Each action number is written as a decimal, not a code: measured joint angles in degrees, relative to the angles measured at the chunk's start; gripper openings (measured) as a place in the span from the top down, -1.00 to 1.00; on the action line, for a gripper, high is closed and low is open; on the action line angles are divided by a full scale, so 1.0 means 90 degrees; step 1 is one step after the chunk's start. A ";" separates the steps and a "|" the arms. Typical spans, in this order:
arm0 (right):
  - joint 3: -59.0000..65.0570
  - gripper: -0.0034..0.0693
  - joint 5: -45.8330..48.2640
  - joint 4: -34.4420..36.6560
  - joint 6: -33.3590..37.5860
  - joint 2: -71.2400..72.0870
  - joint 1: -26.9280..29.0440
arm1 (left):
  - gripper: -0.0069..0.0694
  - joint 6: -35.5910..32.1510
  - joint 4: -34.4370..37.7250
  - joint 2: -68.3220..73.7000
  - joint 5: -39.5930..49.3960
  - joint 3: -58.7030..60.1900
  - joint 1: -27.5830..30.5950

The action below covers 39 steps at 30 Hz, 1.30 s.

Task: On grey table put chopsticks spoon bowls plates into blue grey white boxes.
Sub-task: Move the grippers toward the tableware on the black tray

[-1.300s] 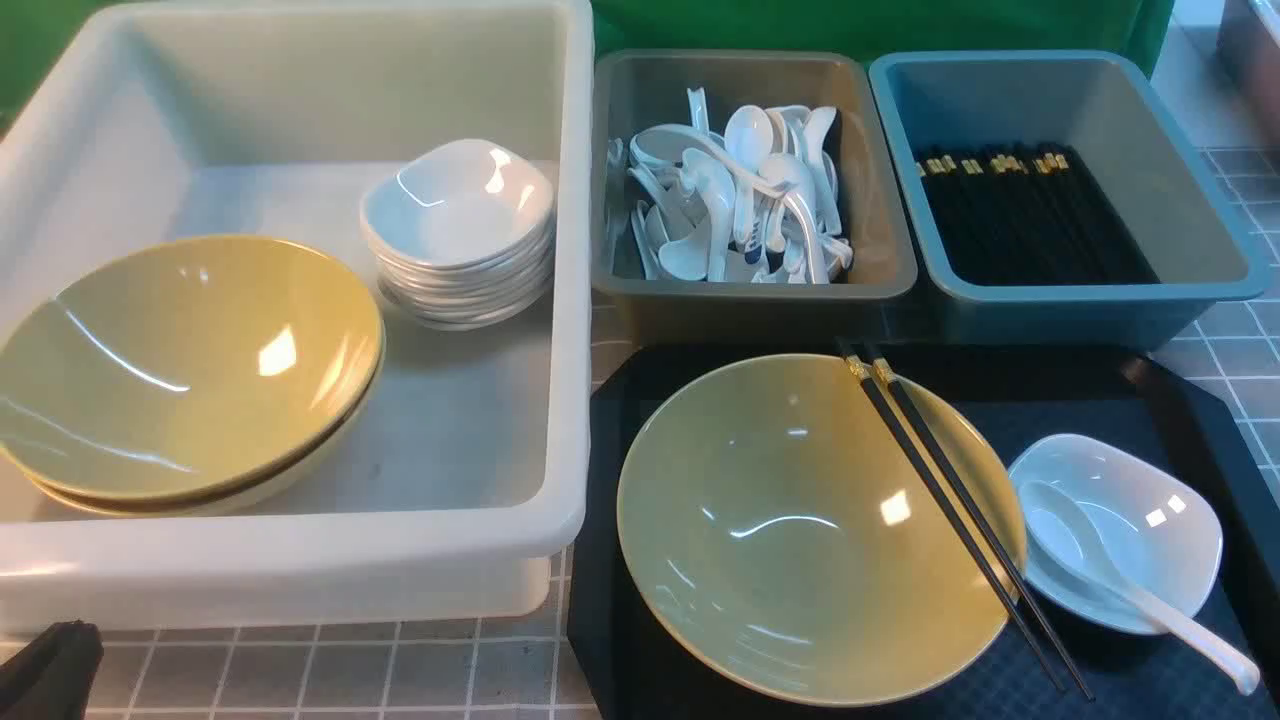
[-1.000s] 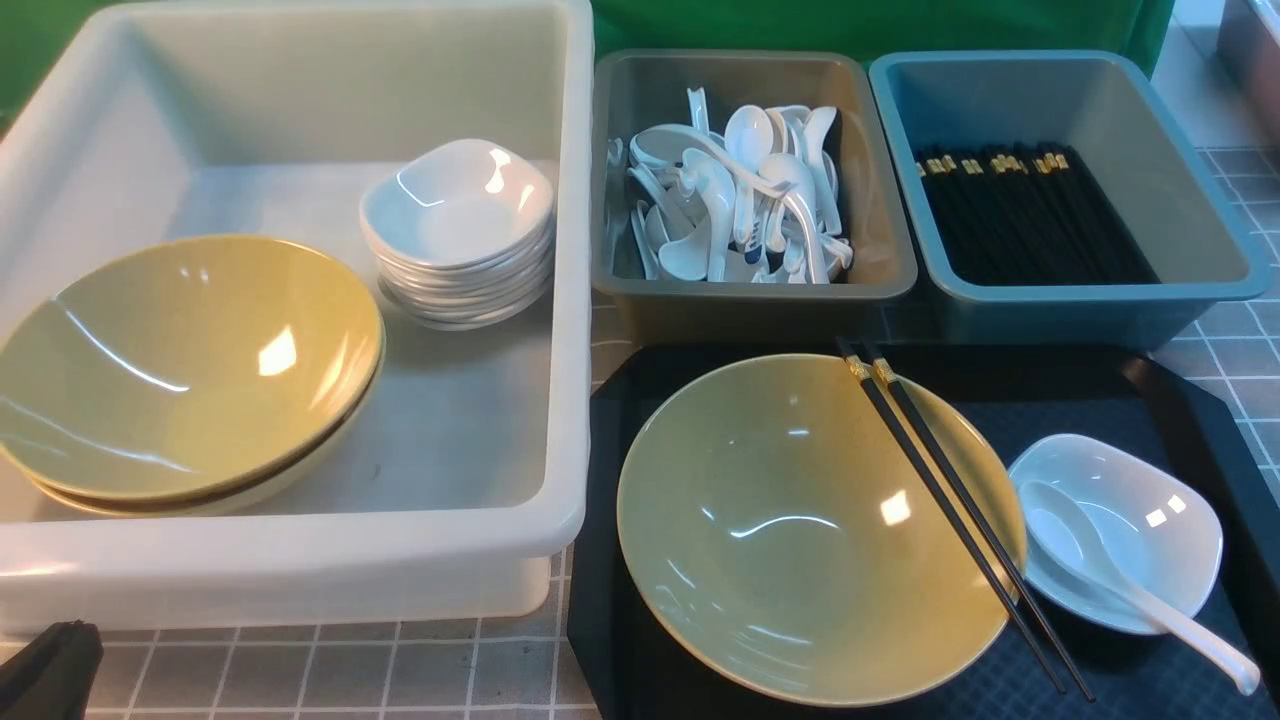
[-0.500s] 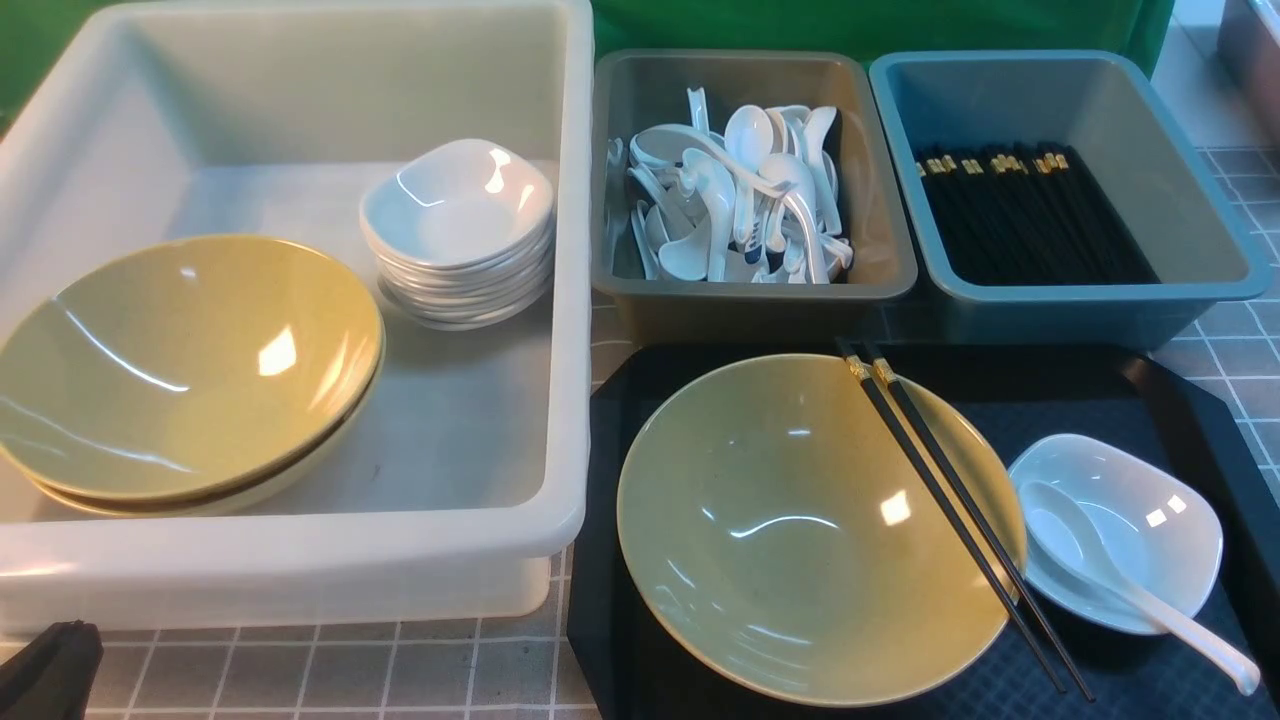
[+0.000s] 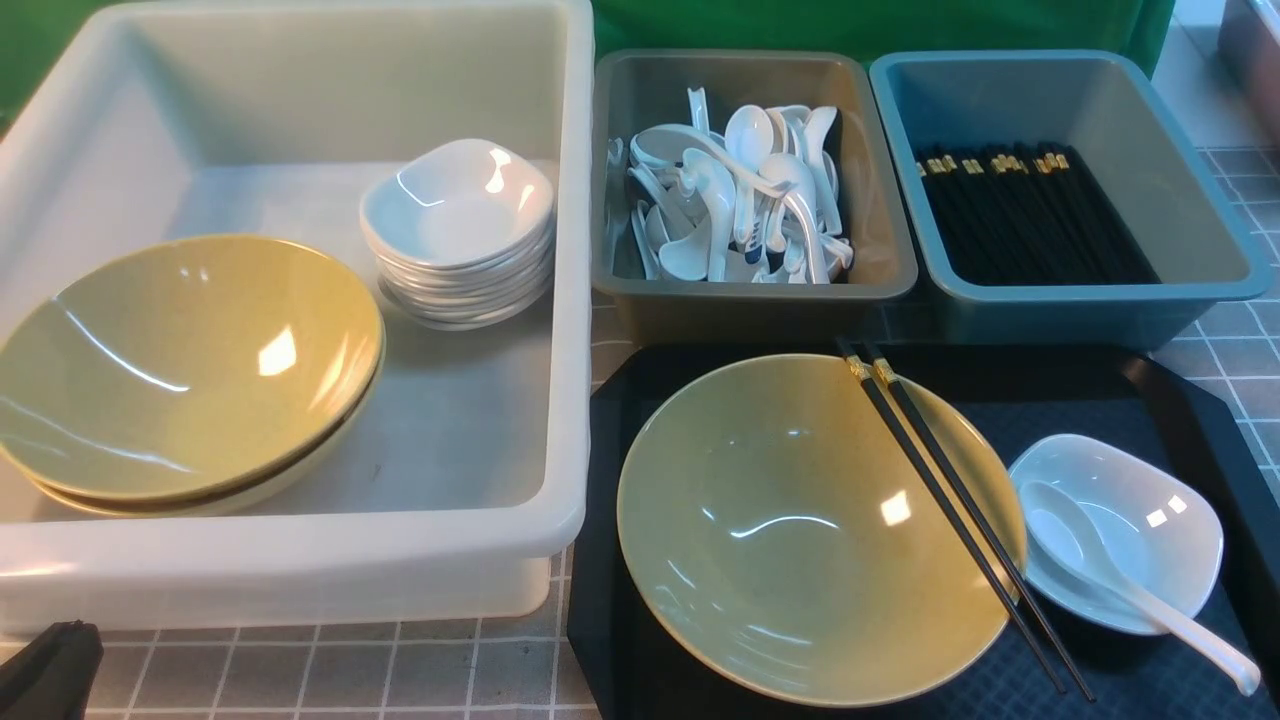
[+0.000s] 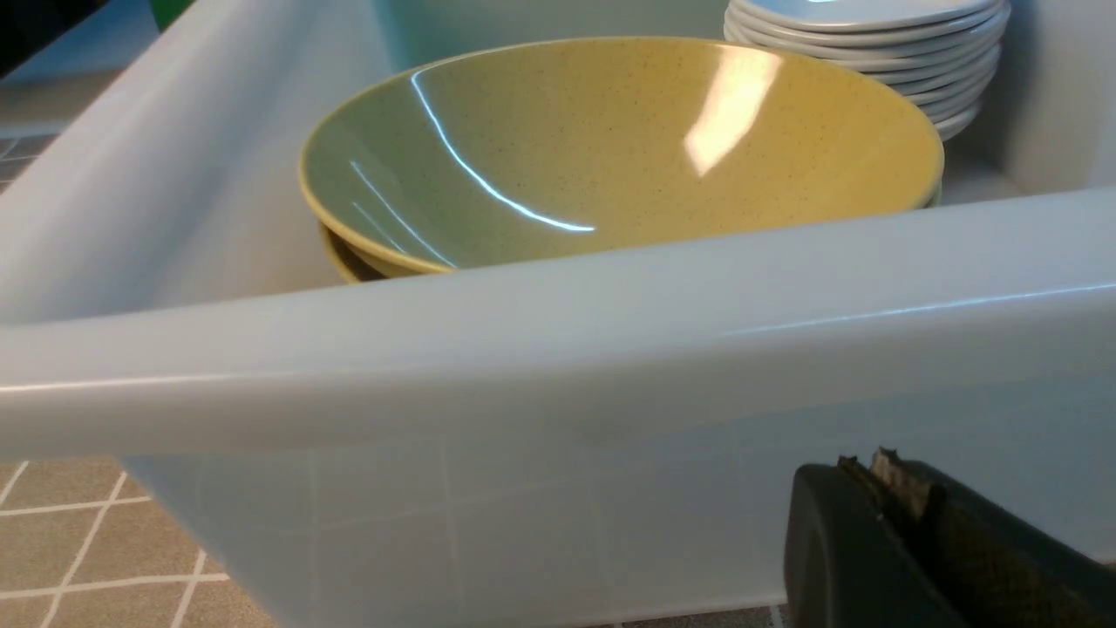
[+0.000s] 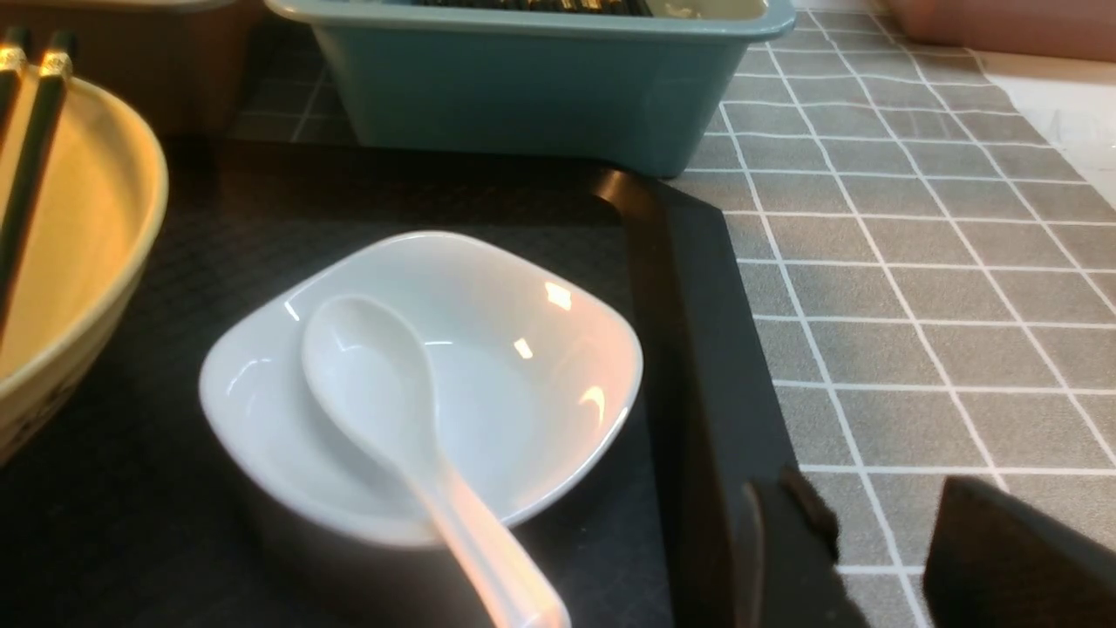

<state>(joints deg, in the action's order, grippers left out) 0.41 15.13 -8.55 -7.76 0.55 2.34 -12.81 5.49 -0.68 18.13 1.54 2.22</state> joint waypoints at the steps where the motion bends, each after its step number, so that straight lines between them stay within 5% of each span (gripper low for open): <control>1: 0.0000 0.25 0.0000 0.0000 0.0000 0.0000 0.0000 | 0.85 0.0000 0.0000 0.0000 0.0000 0.0000 0.0000; 31: 0.0000 0.25 0.0000 0.0000 -0.0013 0.0000 0.0000 | 0.85 0.0000 0.0061 0.0000 0.0000 0.0000 0.0000; 37: 0.0000 0.25 0.0000 0.0000 -0.0048 0.0000 0.0000 | 0.85 0.0198 0.0922 0.0000 0.0000 0.0000 0.0000; 39: 0.0000 0.25 0.0000 0.0000 -0.0433 0.0000 0.0000 | 0.85 0.0600 0.2047 0.0000 -0.0091 0.0000 0.0000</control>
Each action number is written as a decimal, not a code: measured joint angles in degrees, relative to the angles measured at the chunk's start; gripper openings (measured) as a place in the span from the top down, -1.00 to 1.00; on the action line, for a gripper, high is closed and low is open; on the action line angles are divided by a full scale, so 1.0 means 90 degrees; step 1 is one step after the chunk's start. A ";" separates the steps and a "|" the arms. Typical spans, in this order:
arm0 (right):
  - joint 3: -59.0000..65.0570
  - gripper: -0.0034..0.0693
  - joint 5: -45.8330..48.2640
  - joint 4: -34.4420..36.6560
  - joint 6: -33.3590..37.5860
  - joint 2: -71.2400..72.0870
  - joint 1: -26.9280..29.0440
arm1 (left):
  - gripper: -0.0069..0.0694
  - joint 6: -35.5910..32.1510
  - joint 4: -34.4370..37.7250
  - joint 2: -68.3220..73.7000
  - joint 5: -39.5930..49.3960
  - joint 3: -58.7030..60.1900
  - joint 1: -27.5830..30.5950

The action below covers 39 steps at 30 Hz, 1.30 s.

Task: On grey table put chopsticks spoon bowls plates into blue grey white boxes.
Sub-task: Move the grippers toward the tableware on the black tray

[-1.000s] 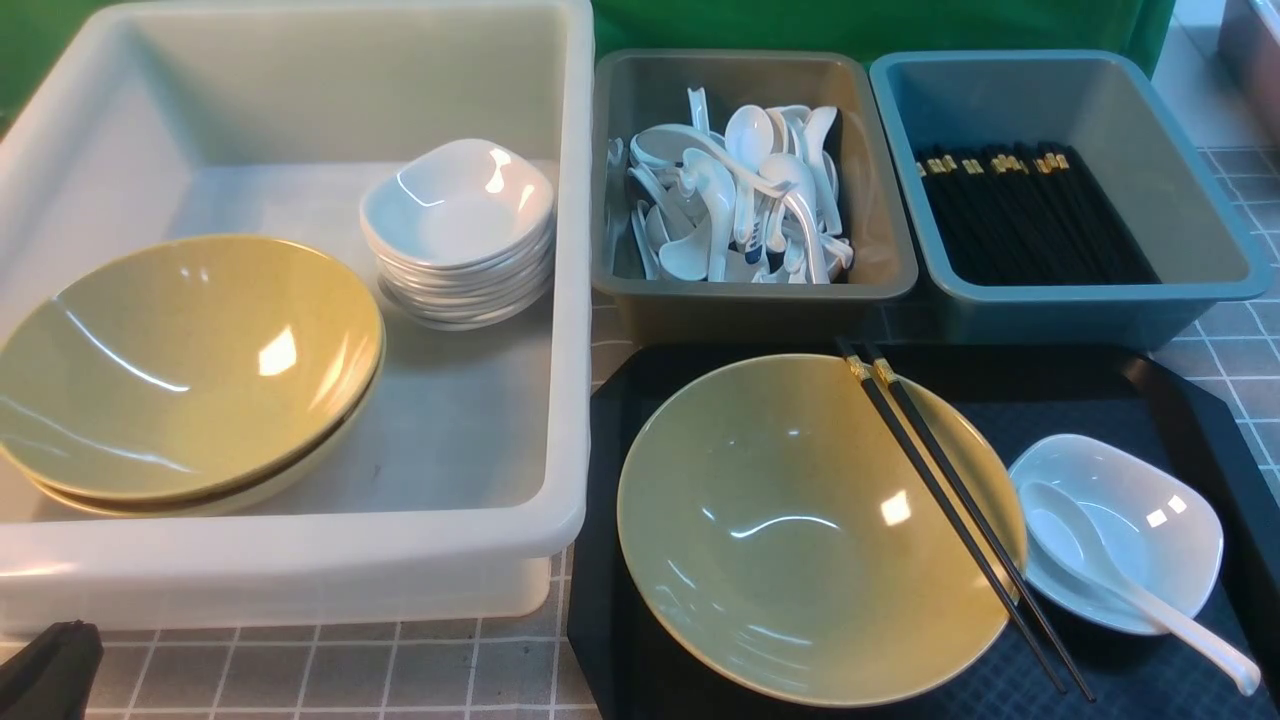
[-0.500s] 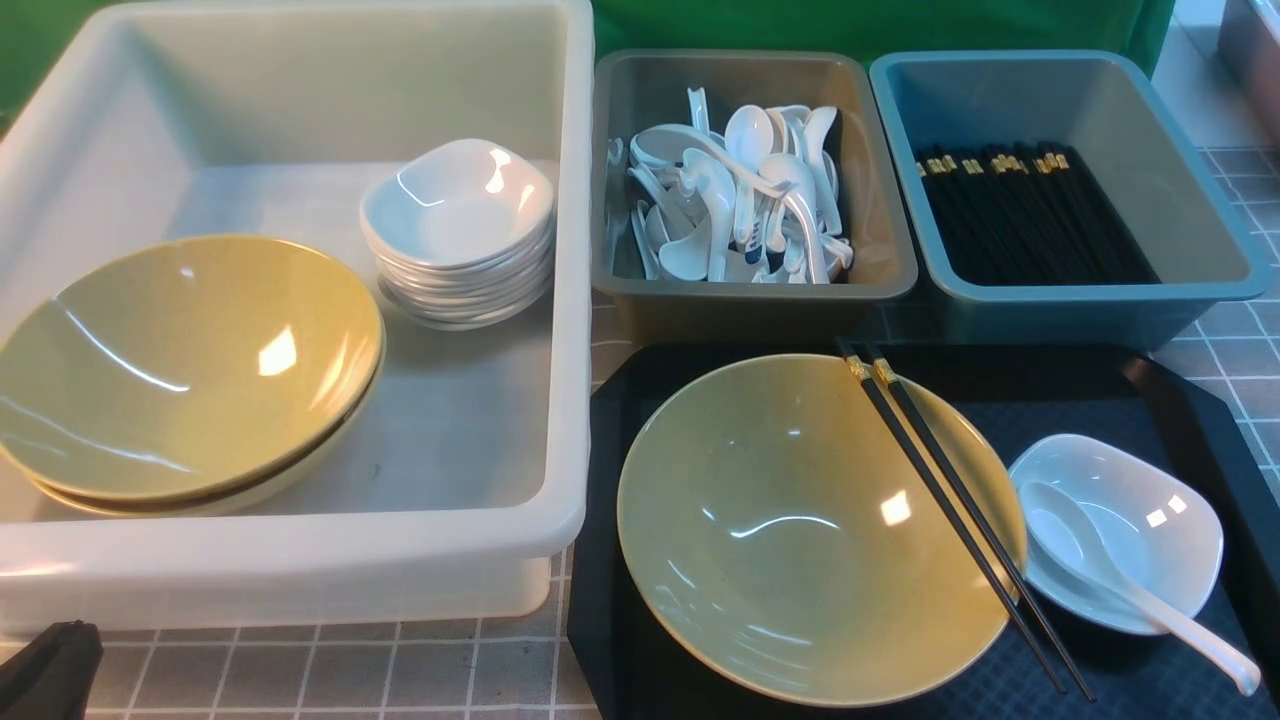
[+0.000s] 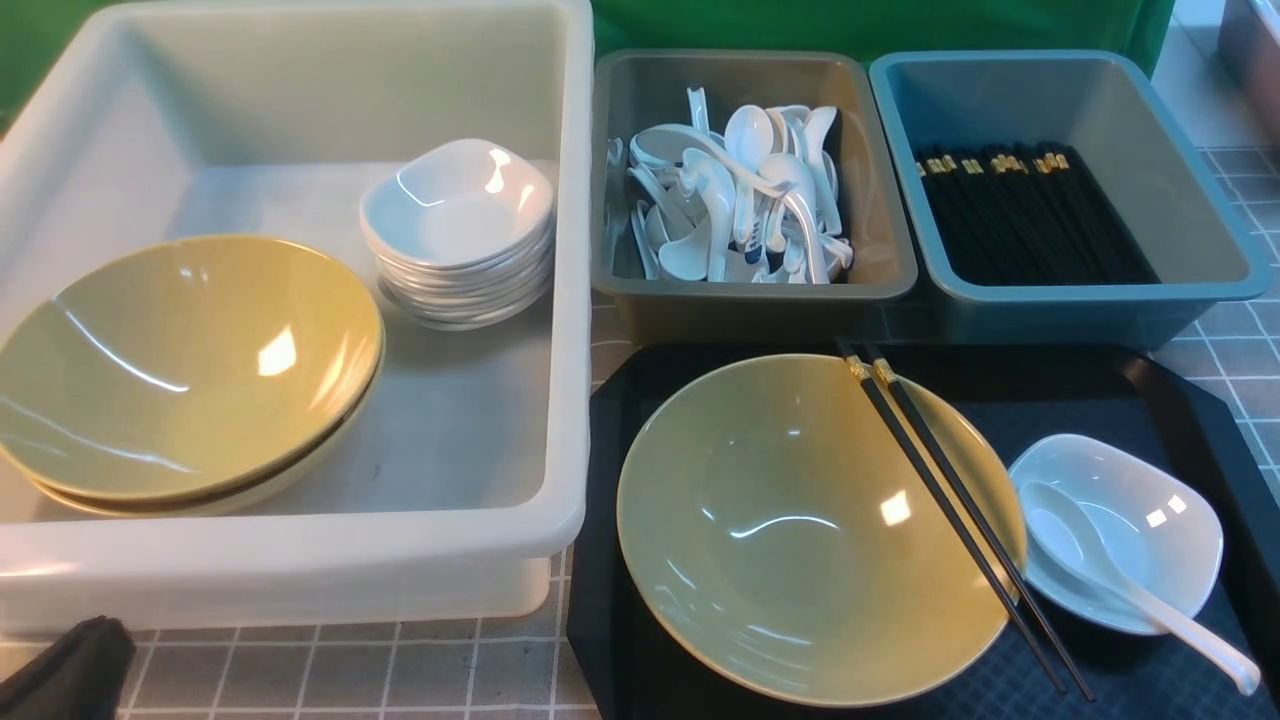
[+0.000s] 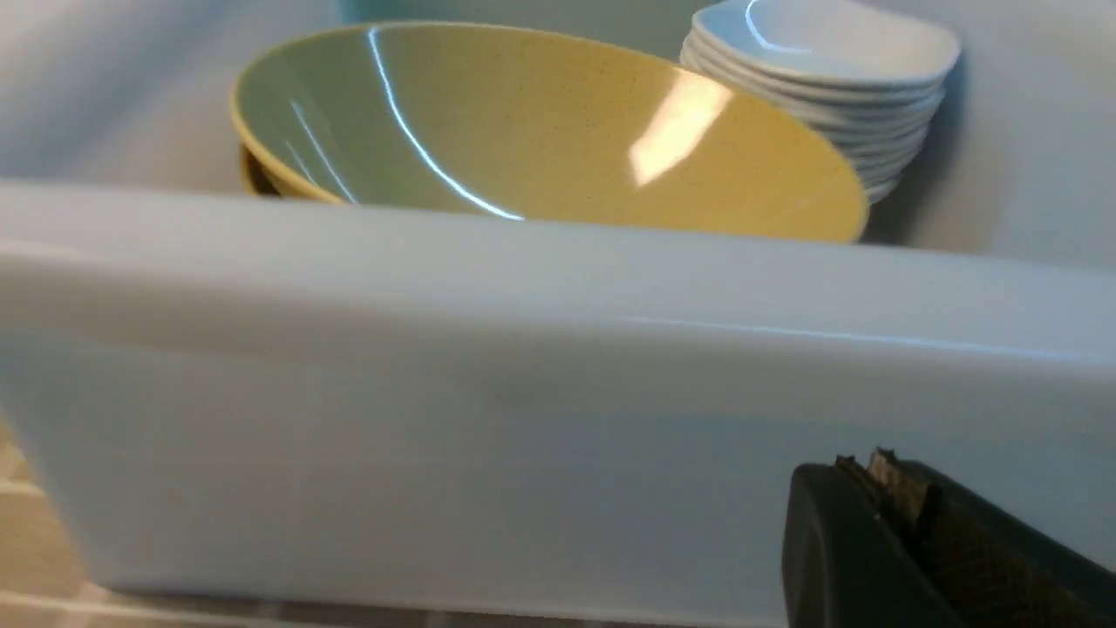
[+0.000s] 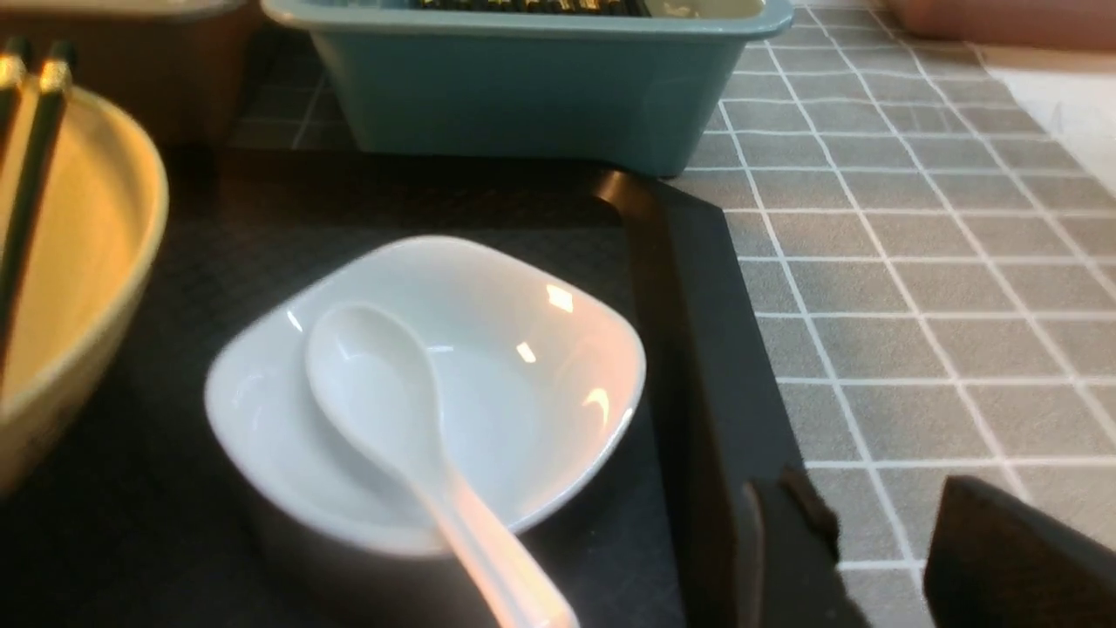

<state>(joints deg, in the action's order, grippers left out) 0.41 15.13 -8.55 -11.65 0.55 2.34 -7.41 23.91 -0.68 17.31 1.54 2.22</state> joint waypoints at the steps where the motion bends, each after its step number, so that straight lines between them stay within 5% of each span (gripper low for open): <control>1: 0.0000 0.25 0.0000 0.0000 -0.0189 0.0000 0.0000 | 0.85 0.0326 0.0580 0.0000 -0.0074 0.0000 0.0000; 4: 0.0000 0.25 -0.0033 0.0113 -0.1846 0.0000 0.0000 | 0.85 0.1360 0.3060 0.0000 -0.0294 0.0000 0.0000; 7: 0.0000 0.25 -0.0099 0.0404 -0.4270 0.0000 0.0000 | 0.85 0.1669 0.4535 0.0000 -0.0358 0.0000 0.0000; 11: 0.0011 0.25 -0.0192 0.0501 -0.6062 0.0000 0.0000 | 0.85 0.1541 0.5017 0.0000 -0.0463 0.0000 0.0000; 15: 0.0013 0.25 -0.0197 0.0502 -0.6255 0.0000 0.0000 | 0.85 0.1277 0.5059 0.0000 -0.0286 0.0000 0.0000; 20: 0.0013 0.25 -0.0191 0.0502 -0.6216 0.0000 0.0000 | 0.85 0.0392 0.5059 0.0000 0.0469 -0.0031 0.0000; 23: 0.0013 0.25 -0.0145 0.0634 -0.5306 0.0000 -0.0075 | 0.85 -0.1399 0.4895 0.0000 0.1075 -0.0861 0.0000; 27: -0.0001 0.27 -0.0110 0.1364 -0.3862 0.0000 -0.0444 | 0.85 -0.2419 0.4180 0.0285 0.1494 -0.2004 0.0000; 35: -0.1357 0.86 0.1029 0.1810 -0.1298 -0.0977 -0.1566 | 0.85 -0.2036 0.0327 0.3067 0.3920 -0.4278 0.0000; 39: -0.2685 0.91 0.1872 0.1810 -0.0118 -0.2159 -0.1786 | 0.85 -0.1922 -0.0514 0.4260 0.4952 -0.5202 -0.0072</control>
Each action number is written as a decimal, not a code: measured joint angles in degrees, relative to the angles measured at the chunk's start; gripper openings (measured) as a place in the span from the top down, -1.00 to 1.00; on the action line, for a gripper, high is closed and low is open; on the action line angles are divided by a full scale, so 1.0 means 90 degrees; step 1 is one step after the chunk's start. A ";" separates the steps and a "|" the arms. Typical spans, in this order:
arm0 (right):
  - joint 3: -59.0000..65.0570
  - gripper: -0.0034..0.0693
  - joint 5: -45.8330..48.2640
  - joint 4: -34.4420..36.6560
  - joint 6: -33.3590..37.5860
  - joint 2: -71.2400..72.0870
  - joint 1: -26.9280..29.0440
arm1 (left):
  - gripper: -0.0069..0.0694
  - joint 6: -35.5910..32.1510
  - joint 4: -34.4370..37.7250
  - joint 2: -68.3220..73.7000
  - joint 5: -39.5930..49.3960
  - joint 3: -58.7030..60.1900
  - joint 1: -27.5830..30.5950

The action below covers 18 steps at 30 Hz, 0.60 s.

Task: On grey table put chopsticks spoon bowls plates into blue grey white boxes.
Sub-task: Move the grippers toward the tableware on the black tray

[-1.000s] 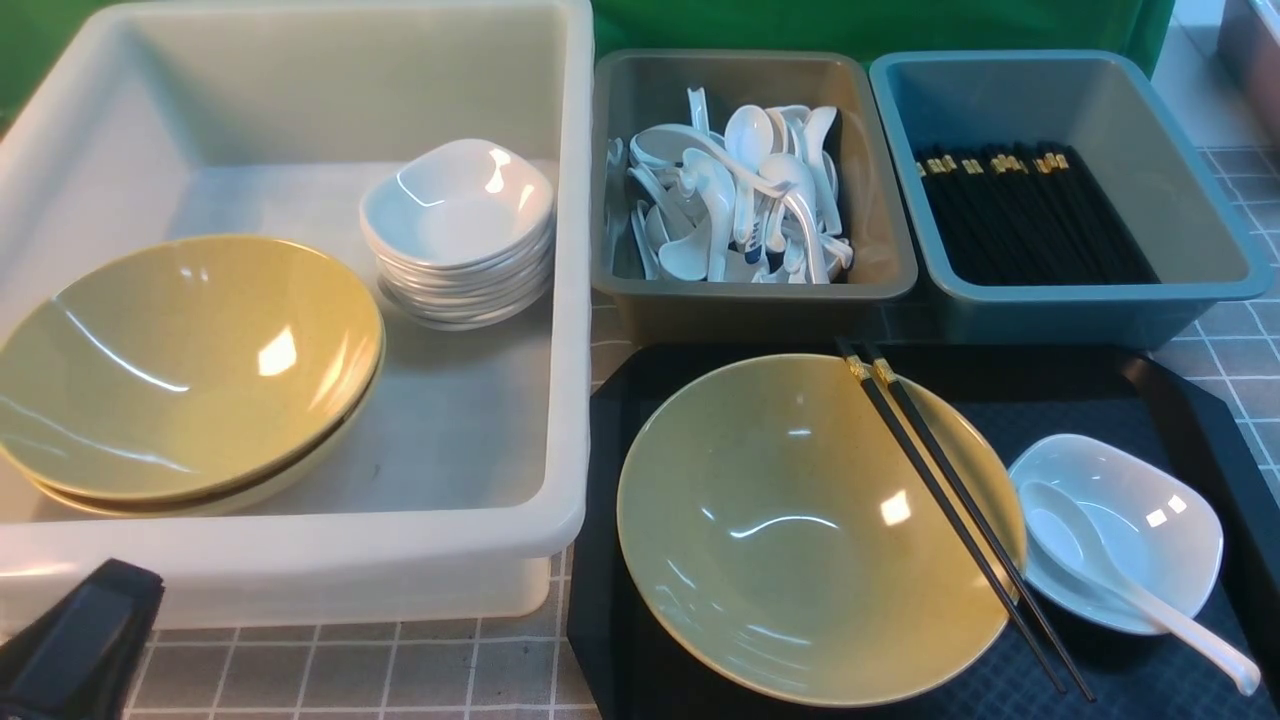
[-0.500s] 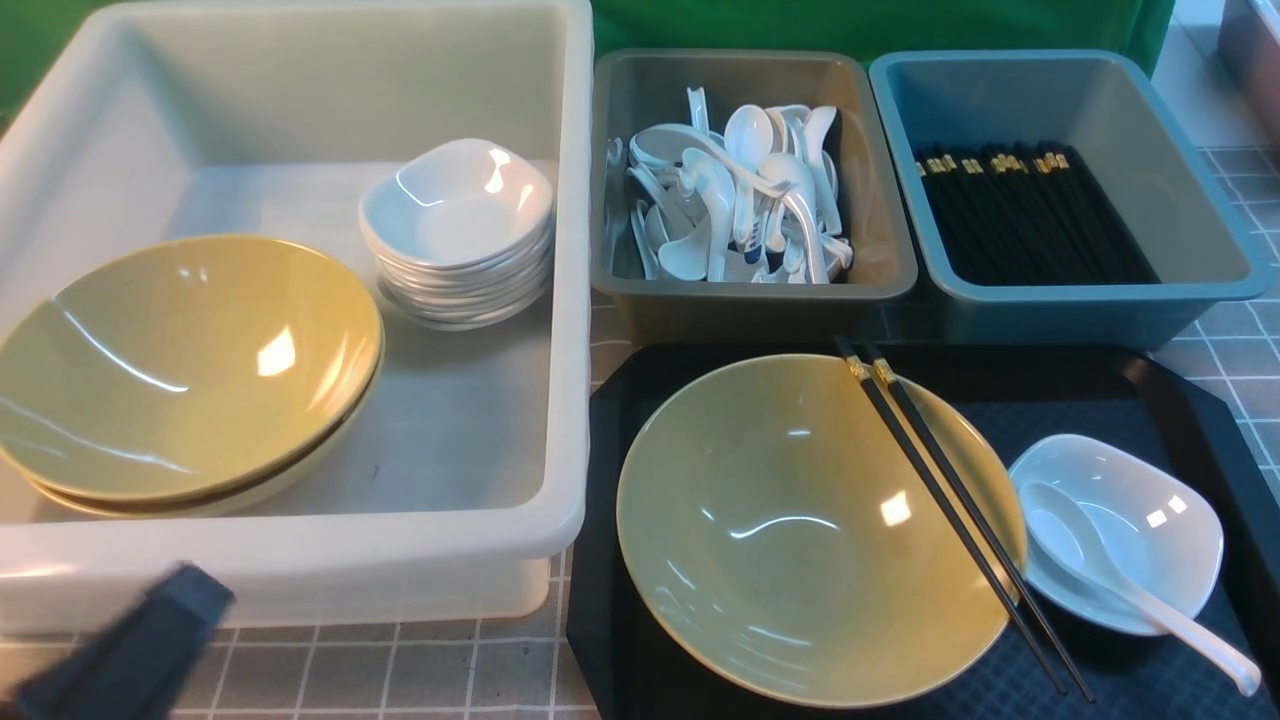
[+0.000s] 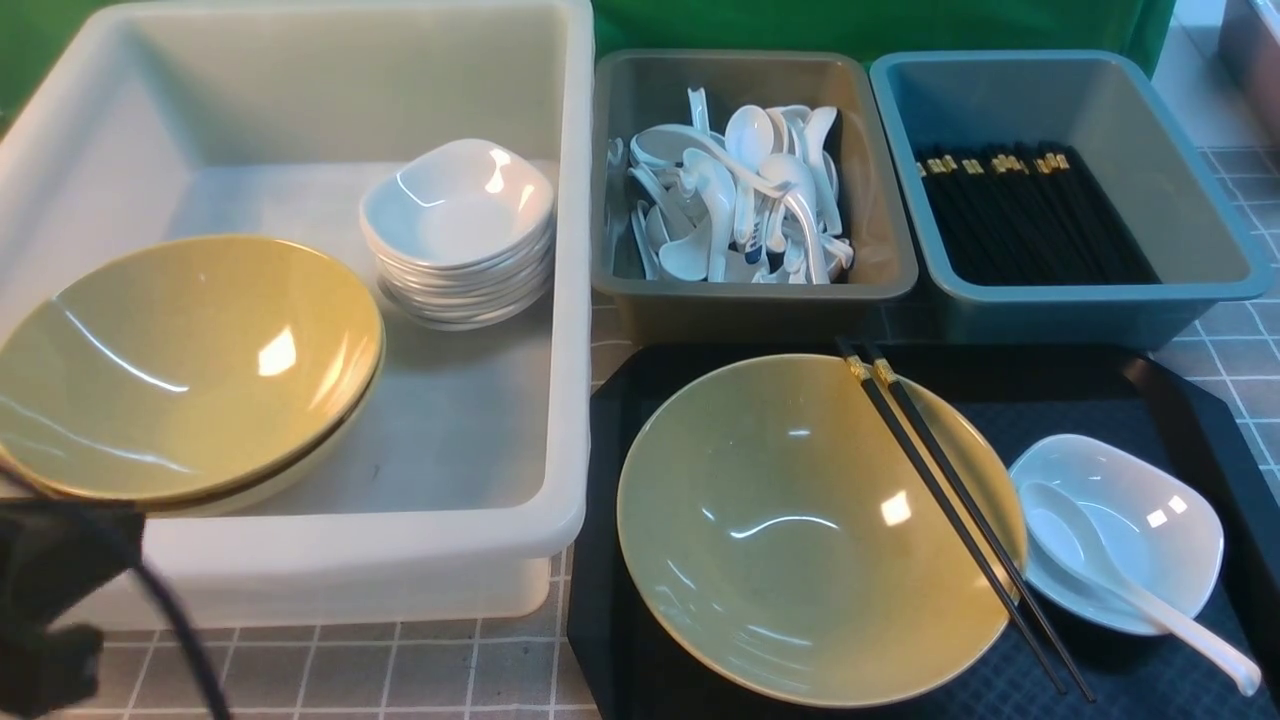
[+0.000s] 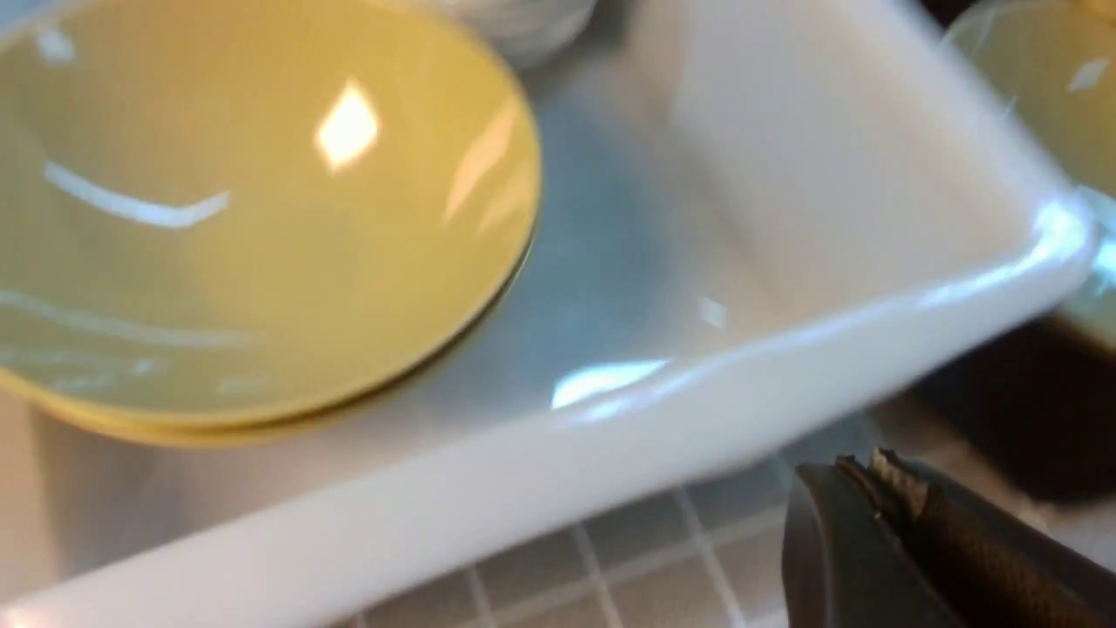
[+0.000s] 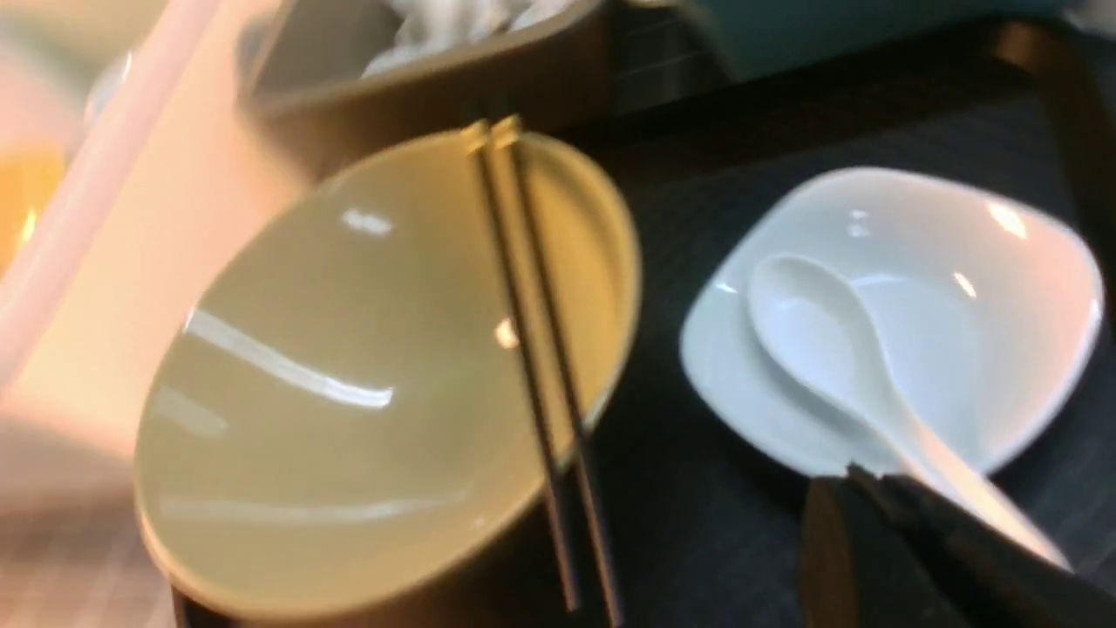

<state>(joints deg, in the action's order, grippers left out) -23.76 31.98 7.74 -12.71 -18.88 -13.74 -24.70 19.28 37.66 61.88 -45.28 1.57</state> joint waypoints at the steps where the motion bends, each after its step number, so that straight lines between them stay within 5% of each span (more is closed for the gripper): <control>1: -0.0470 0.91 0.0403 0.0000 0.0570 -0.0385 -0.0025 | 0.85 0.0000 -0.0122 0.0337 0.0288 -0.0237 -0.0198; 5: -0.1589 0.91 0.1505 -0.0050 0.1536 -0.1268 -0.0037 | 0.85 -0.0058 -0.0182 0.0802 0.0459 -0.0507 -0.0743; 10: -0.2939 0.91 0.3153 -0.0368 0.2639 -0.2926 -0.0043 | 0.85 -0.0358 -0.0287 0.1605 0.0457 -0.0965 -0.2396; 18: -0.4022 0.90 0.3551 -0.0427 0.3183 -0.4680 -0.0499 | 0.85 -0.0177 -0.0651 0.3316 0.0324 -0.2289 -0.4169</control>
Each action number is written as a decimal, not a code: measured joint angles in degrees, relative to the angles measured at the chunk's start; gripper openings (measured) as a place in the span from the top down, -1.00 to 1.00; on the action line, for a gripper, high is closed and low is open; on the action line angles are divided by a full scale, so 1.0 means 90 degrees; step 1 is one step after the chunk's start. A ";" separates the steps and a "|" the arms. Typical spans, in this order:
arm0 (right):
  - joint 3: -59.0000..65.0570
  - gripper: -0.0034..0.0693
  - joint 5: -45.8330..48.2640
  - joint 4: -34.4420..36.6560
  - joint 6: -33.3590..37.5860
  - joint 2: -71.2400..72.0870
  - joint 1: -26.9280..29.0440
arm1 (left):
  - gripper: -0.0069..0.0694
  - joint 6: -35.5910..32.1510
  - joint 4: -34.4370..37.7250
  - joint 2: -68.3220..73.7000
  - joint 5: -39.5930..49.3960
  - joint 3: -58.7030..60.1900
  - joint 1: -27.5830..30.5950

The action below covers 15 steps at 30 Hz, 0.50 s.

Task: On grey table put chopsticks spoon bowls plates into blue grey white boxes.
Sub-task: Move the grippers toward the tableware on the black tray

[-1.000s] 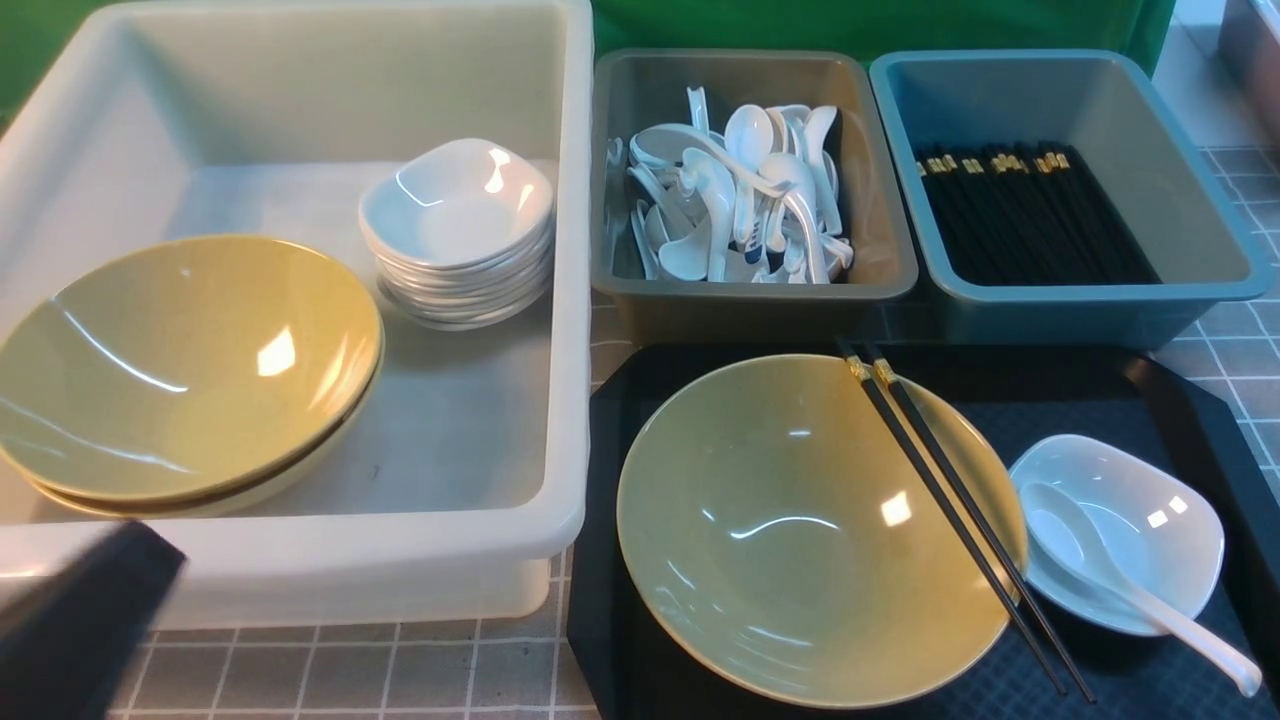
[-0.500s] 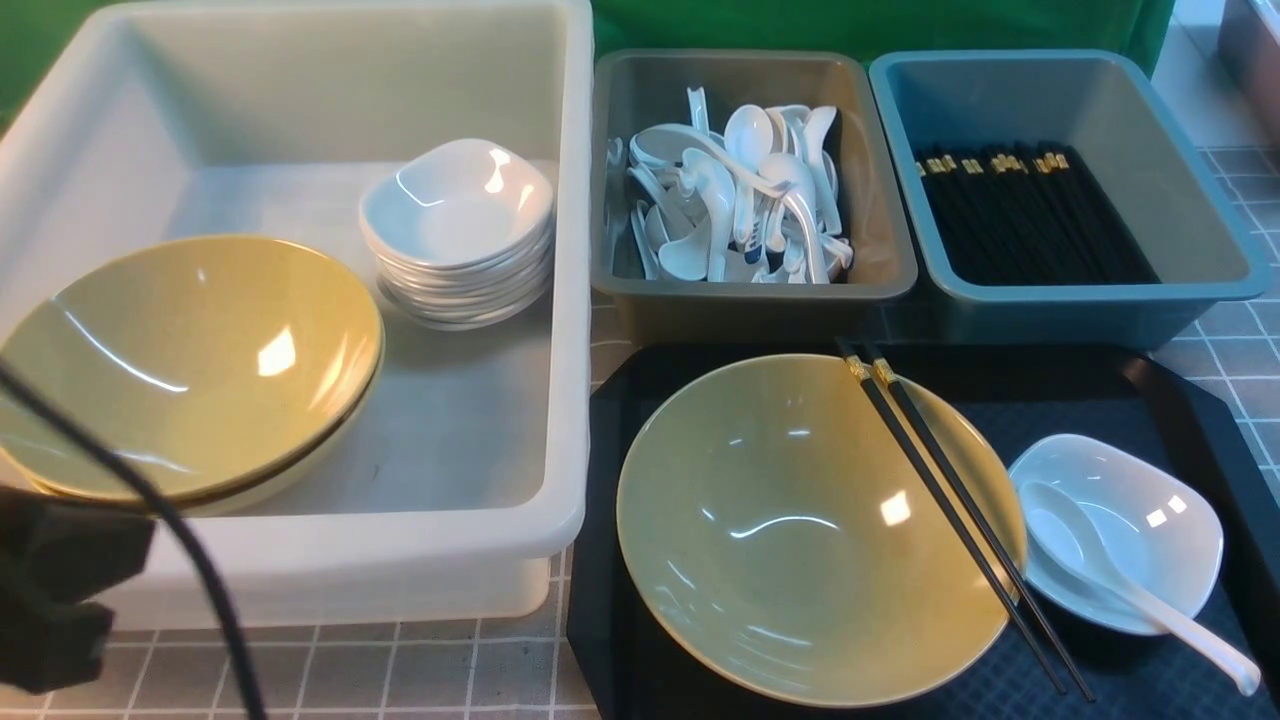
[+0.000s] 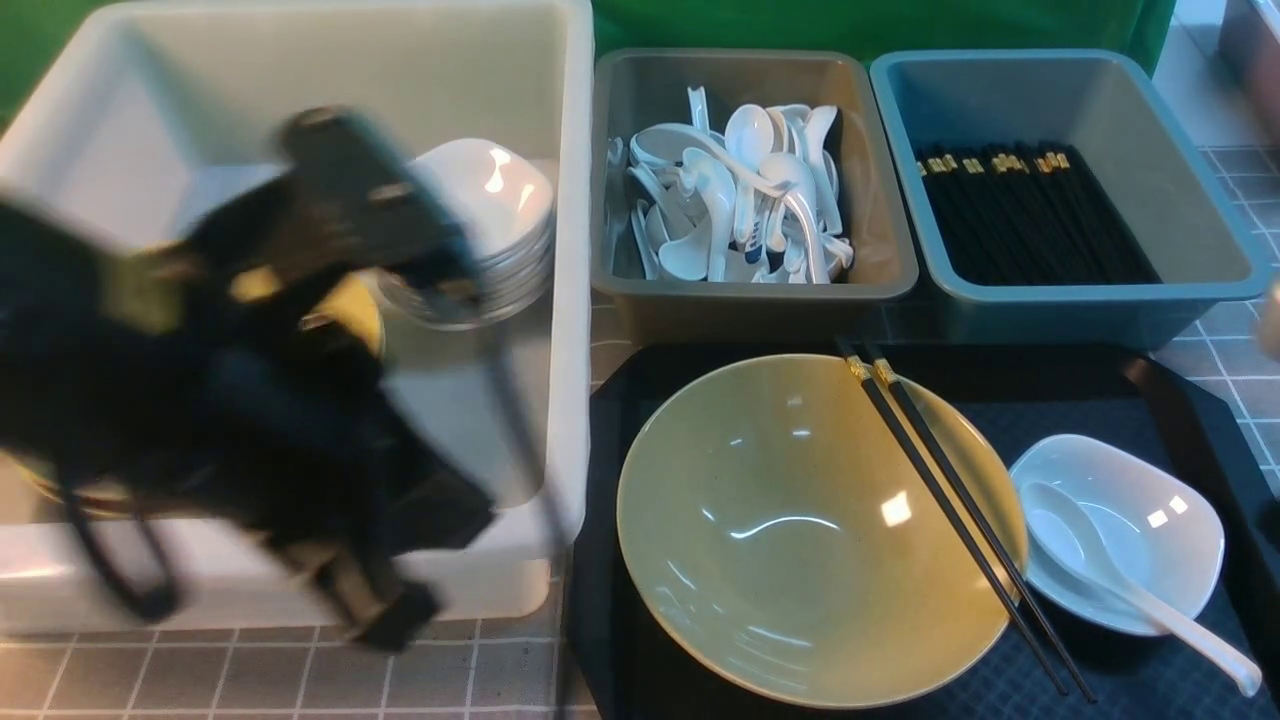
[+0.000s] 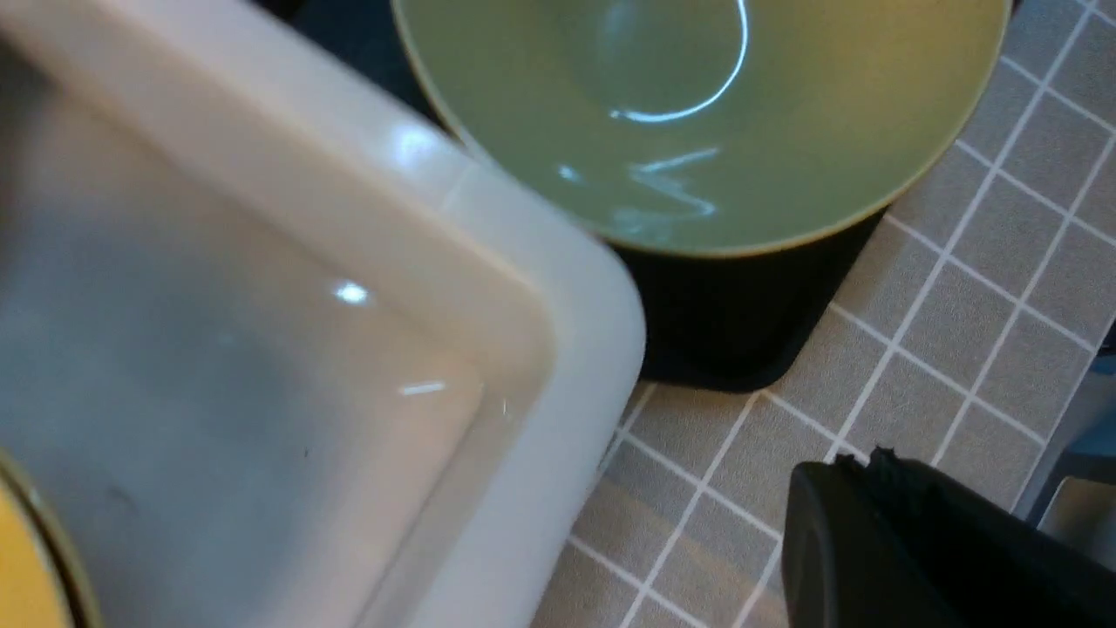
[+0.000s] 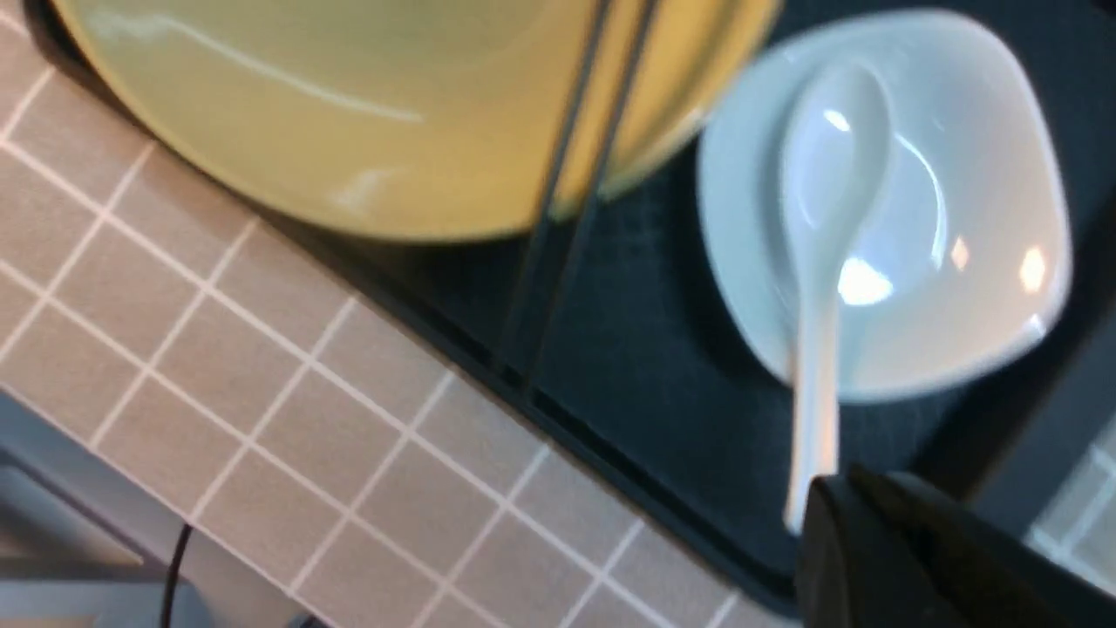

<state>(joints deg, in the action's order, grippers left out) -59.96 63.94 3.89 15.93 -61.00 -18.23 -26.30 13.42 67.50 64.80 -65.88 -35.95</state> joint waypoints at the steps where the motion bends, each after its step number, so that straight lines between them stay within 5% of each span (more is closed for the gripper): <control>1: -0.0088 0.89 -0.0028 0.0000 0.0000 -0.0143 -0.0096 | 0.85 0.0011 -0.0050 0.0151 0.0000 -0.0129 -0.0091; 8: -0.0711 0.75 -0.0344 -0.0432 -0.0538 -0.1306 -0.1293 | 0.85 0.0023 -0.0377 0.0801 -0.0036 -0.0506 -0.0428; 15: -0.1338 -0.01 -0.0356 -0.0733 -0.0969 -0.2494 -0.1459 | 0.85 0.0023 -0.0694 0.0864 0.0078 -0.0506 -0.0433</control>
<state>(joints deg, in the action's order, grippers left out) -72.00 60.74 -2.70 7.22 -83.45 -31.36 -26.09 7.17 75.28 65.50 -70.43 -39.85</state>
